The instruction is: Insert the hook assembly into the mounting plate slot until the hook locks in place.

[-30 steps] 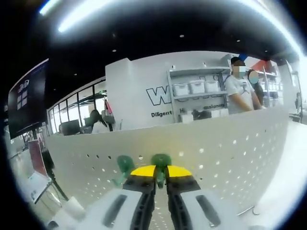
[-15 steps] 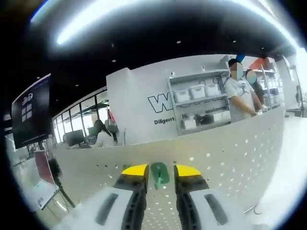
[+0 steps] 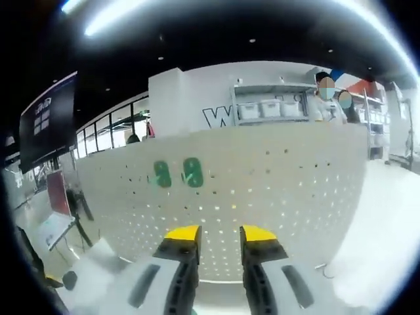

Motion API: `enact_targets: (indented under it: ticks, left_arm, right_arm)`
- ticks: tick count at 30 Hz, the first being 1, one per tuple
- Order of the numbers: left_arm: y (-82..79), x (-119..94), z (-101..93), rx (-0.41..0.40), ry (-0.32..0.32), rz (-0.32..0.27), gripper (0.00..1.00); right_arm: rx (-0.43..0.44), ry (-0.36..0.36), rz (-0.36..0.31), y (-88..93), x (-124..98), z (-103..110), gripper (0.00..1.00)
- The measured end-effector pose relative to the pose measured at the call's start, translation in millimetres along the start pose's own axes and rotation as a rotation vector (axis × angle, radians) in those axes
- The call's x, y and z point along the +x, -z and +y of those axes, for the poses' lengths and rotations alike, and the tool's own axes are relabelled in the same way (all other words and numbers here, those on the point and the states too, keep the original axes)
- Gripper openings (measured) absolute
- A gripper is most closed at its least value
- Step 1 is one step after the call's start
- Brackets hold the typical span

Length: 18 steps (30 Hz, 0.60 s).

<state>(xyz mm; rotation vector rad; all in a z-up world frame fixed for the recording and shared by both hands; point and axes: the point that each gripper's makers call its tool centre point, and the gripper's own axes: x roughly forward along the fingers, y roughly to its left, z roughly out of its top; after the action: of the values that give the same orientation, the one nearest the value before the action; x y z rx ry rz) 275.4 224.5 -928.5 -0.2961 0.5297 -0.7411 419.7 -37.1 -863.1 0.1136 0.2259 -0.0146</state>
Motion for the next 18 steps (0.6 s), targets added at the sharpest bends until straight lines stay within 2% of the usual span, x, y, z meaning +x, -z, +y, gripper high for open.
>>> enact_targets:
  ticks: [4,12,18]
  left_arm:
    - [1.5,-0.2,-1.7,0.008,0.005,0.010,0.88]
    - [6.4,-0.7,-4.2,0.020,0.012,0.032,0.88]
    - [12.6,-0.7,-7.2,0.024,0.020,0.051,0.88]
  right_arm:
    - [0.049,0.014,0.067,28.3,-11.0,-12.2,0.21]
    - [0.050,0.018,0.106,52.8,-33.6,-21.0,0.21]
    - [0.057,0.013,0.145,75.1,-52.0,-19.6,0.22]
